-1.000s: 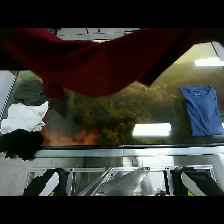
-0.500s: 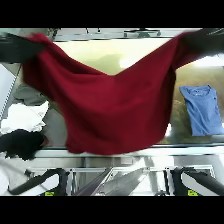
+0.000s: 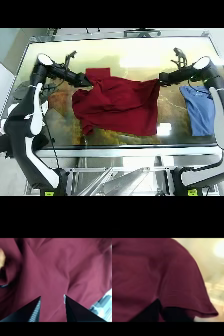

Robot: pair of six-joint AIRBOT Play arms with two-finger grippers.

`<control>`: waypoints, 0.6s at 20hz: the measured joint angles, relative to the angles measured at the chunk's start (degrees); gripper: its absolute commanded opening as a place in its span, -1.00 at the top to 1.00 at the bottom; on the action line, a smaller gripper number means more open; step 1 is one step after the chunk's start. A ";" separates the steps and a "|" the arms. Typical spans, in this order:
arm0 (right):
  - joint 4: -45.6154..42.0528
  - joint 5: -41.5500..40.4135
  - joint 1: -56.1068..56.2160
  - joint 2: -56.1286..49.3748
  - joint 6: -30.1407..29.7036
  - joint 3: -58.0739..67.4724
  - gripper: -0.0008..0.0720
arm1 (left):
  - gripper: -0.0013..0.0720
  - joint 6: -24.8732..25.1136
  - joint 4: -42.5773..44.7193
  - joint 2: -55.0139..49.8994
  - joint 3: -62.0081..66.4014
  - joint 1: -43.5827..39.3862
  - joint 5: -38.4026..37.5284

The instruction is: Fold the shirts.

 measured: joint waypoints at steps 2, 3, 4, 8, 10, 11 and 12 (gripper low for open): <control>-0.17 -2.49 -0.33 -1.62 0.31 -0.07 -0.24 | 0.09 -0.85 -0.17 -2.82 1.97 1.73 -0.04; -0.20 -2.56 -0.70 -1.90 0.39 0.20 -0.24 | 0.09 -1.40 -0.28 -3.50 3.13 2.78 -1.16; -0.42 -2.10 -1.36 -1.88 0.61 0.55 -0.22 | 0.09 -1.92 -0.42 -3.76 4.09 3.91 -2.58; -0.61 6.40 -5.33 0.22 0.70 0.44 0.00 | 0.09 -2.67 -0.37 -0.17 0.66 8.90 -6.73; -0.81 12.59 -7.52 1.49 0.52 -2.23 0.00 | 0.09 -0.76 -0.17 2.51 -3.65 11.50 -6.64; -0.81 15.32 -8.52 2.32 0.44 -4.50 0.00 | 0.09 0.76 -0.15 3.69 -5.84 13.05 -5.66; -0.72 17.29 -9.29 3.19 0.31 -6.99 0.00 | 0.09 2.51 -0.07 4.46 -7.76 14.64 -4.09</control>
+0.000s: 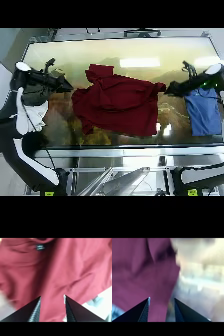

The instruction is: Fold the shirts.

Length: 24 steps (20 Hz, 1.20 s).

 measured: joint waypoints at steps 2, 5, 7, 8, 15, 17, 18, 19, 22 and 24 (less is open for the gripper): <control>0.59 2.82 -1.18 2.16 -0.39 -5.86 0.00 | 0.09 3.19 0.31 0.04 -2.49 2.56 2.10; 1.05 4.83 -2.05 5.90 -1.07 -14.34 0.00 | 0.09 6.80 0.15 -3.15 -2.60 4.66 3.50; 1.25 5.38 -2.29 8.83 -1.42 -19.54 0.00 | 0.10 8.59 0.02 -6.49 -0.26 4.94 3.67; 1.27 5.46 -2.36 10.25 -1.49 -21.68 0.00 | 0.09 9.22 -0.15 -8.22 1.18 4.83 3.67; 1.79 3.17 -2.91 21.46 -2.71 -32.33 0.00 | 0.10 11.08 -0.39 -17.90 10.58 2.27 1.64; 1.84 2.73 -3.02 23.52 -2.82 -33.38 0.00 | 0.10 11.93 -1.01 -19.04 11.32 1.51 0.07; 1.84 2.40 -3.06 24.26 -2.93 -33.75 0.00 | 0.11 12.48 -1.01 -19.43 11.52 1.03 -1.40; 1.84 2.29 -3.06 24.76 -3.02 -33.97 0.00 | 0.30 12.98 -0.98 -19.74 11.65 0.59 -3.41; 1.77 1.75 -3.08 25.49 -3.23 -34.62 0.00 | 0.94 13.84 0.42 -20.33 11.78 -0.37 -9.16; 1.57 0.35 -3.08 25.70 -3.48 -35.65 -0.03 | 0.94 13.92 -0.17 -20.24 11.93 -0.66 -11.54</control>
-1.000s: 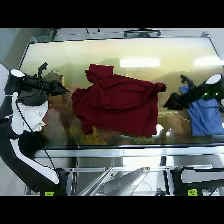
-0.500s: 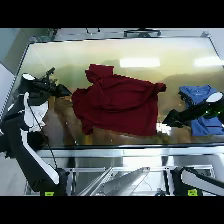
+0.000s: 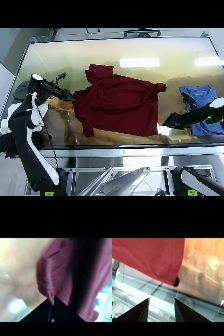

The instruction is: Fold the shirts.

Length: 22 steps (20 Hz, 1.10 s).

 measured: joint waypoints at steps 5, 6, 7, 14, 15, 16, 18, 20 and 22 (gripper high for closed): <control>-1.46 -6.21 0.00 -0.22 -0.22 -4.17 -0.04 | 0.94 -2.43 -0.17 0.96 -1.31 0.35 -1.81; -1.64 -7.63 0.00 -0.52 -0.48 -5.07 -0.04 | 0.94 -2.84 -0.20 1.88 -2.49 0.55 -1.81; -1.86 -9.09 0.00 -1.05 -0.61 -5.99 -0.04 | 0.94 -3.19 -0.28 3.10 -4.13 0.83 -1.81; 3.74 -13.29 3.69 -7.78 -5.42 -9.01 -0.03 | 0.93 -2.86 -0.37 16.06 -20.02 5.79 -2.95; 5.62 -13.25 4.90 -9.03 -6.32 -9.09 -0.02 | 0.93 -2.64 -0.37 17.88 -22.38 6.67 -2.58; 7.19 -13.20 6.12 -10.29 -7.13 -9.16 0.02 | 0.92 -2.51 -0.35 19.65 -24.92 7.56 -2.01; 8.79 -14.05 8.50 -12.55 -8.57 -9.25 0.93 | 0.92 -2.25 -0.35 22.60 -29.62 8.98 -1.38; 10.69 -14.58 10.62 -13.97 -10.45 -9.31 0.92 | 0.92 -2.10 -0.33 24.98 -34.38 10.05 -0.74; 12.41 -14.69 11.74 -13.99 -12.50 -8.94 0.92 | 0.92 -2.10 -0.31 26.99 -38.40 10.62 -0.61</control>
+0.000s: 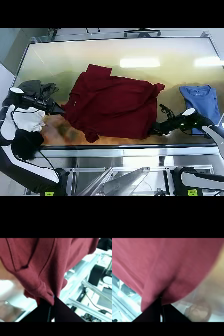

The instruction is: Fold the shirts.

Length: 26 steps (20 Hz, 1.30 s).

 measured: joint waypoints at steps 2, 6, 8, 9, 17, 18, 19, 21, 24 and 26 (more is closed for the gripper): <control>2.78 1.95 0.11 2.40 -1.18 1.53 0.93 | 0.91 0.00 -0.31 2.75 -3.56 0.31 0.17; 8.50 8.85 -4.00 14.93 -1.44 9.88 0.92 | 0.91 0.48 -10.78 11.74 -6.01 1.62 -1.16; 12.90 10.84 -8.04 23.69 -1.01 17.59 0.92 | 0.91 0.68 -21.09 17.84 -4.59 2.84 -1.40; 14.86 11.39 -10.47 28.11 -0.98 22.38 0.92 | 0.91 0.74 -27.74 21.33 -3.23 3.63 -2.14; 18.05 5.25 -29.94 46.23 3.10 56.59 0.92 | 0.90 -0.26 -71.91 41.33 10.97 16.00 -3.23; 17.33 4.57 -31.01 46.40 3.85 58.38 0.92 | 0.90 -0.50 -72.85 42.97 11.28 18.51 -2.01; 17.03 4.13 -31.82 46.21 4.35 59.71 0.93 | 0.90 -0.68 -72.72 44.09 11.10 20.55 -0.90; 17.27 4.52 -32.72 44.37 5.44 60.41 0.93 | 0.90 -1.01 -68.19 45.33 9.09 23.08 1.53; 18.80 7.06 -31.76 39.21 5.92 56.48 0.93 | 0.90 -0.85 -57.61 43.25 3.98 20.35 5.07; 18.51 7.54 -28.76 35.12 5.27 51.17 0.93 | 0.90 0.20 -50.93 39.19 0.07 15.47 7.96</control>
